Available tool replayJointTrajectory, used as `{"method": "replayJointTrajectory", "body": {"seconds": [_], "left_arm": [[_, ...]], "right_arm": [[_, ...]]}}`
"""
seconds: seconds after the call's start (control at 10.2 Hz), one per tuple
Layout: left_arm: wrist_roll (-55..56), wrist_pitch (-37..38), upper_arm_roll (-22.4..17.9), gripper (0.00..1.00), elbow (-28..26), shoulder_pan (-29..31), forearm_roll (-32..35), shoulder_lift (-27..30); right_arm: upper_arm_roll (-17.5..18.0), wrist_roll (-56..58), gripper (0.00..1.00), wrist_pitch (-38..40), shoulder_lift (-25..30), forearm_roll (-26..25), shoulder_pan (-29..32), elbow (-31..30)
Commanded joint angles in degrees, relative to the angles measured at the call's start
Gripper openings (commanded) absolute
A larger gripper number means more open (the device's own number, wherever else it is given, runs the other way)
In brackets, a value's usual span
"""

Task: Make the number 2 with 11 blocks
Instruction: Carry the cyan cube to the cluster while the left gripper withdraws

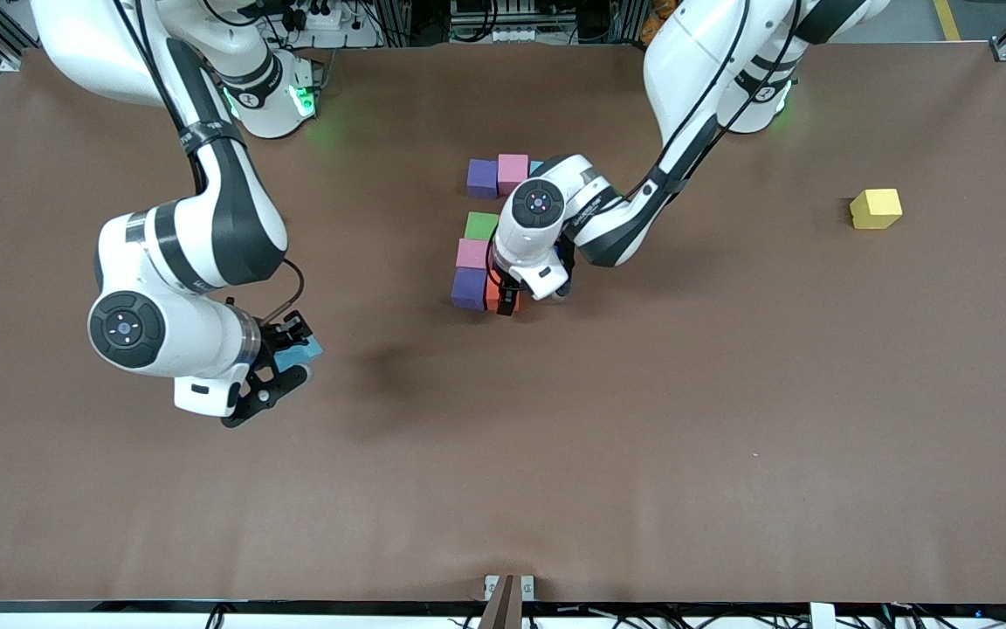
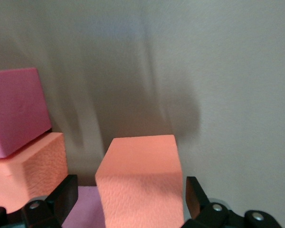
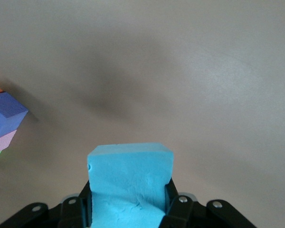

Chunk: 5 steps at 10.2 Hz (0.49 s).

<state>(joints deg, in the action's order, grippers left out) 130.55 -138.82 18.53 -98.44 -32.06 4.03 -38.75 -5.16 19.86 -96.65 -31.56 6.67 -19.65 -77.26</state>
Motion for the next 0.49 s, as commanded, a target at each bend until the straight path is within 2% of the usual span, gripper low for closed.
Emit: {"method": "replayJointTrajectory", "body": {"seconds": [0.0,0.39], "left_arm": [[-2.39,2.76,-0.16,1.00,-2.72,0.59,1.16,5.17],[-11.16,9.52,0.01,1.00,-2.64,4.97,1.07,11.49]], "right_arm": [[-0.29,-0.70,0.18,0.15,1.15,0.10,-1.44,-1.13],[-0.29,-1.23,0.19,-1.86,0.54,0.19,-4.86,-2.18]]}}
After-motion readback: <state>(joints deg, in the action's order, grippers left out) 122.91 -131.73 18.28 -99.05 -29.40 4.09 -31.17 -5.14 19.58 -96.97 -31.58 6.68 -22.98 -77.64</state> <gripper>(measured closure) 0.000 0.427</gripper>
